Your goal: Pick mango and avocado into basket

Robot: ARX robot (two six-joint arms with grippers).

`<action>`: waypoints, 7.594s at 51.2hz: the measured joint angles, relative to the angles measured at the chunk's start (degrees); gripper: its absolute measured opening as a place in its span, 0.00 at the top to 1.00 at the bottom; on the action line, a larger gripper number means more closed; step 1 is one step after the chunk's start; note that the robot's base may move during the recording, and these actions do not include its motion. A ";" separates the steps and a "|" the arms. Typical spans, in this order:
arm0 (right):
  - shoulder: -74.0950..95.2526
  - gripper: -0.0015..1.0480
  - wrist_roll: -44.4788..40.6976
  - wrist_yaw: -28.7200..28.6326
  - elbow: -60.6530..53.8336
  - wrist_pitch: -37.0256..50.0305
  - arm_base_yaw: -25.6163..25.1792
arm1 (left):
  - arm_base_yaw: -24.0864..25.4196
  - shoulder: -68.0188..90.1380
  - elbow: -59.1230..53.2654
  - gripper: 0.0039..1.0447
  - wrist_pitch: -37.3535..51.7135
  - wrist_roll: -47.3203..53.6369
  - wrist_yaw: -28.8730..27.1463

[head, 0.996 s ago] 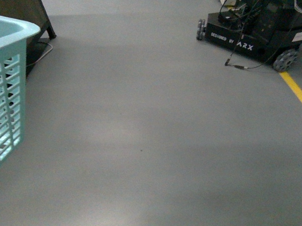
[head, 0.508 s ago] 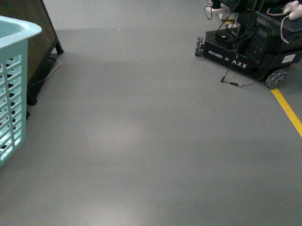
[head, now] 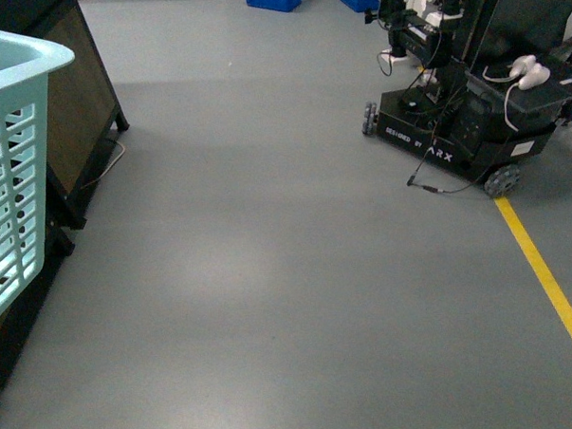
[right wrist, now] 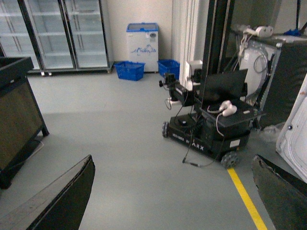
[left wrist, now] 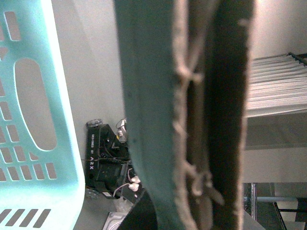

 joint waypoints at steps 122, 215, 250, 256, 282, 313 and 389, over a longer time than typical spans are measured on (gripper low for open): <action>0.00 0.07 0.00 0.00 -0.02 0.00 0.04 | -0.09 -0.11 -0.15 0.93 0.00 0.02 0.07; 0.00 0.07 0.02 0.00 0.00 0.04 0.04 | -0.09 -0.13 -0.26 0.93 0.04 -0.02 0.04; 0.00 0.07 0.00 -0.31 -0.02 0.04 -0.02 | 0.28 -0.04 -0.17 0.93 0.09 1.16 -0.79; 0.00 0.07 0.00 -0.17 -0.02 0.04 -0.02 | 0.02 -0.02 -0.17 0.93 0.09 0.63 0.17; 0.00 0.07 0.00 -0.17 -0.02 0.04 -0.02 | -6.25 16.68 10.78 0.93 -10.54 55.39 25.46; 0.00 0.07 0.00 -0.17 -0.02 0.04 -0.02 | -23.06 27.89 11.96 0.93 -5.31 34.60 35.91; 105.90 0.07 -19.26 -25.44 24.70 34.12 -19.58 | -22.88 26.56 11.15 0.94 -8.57 35.98 33.55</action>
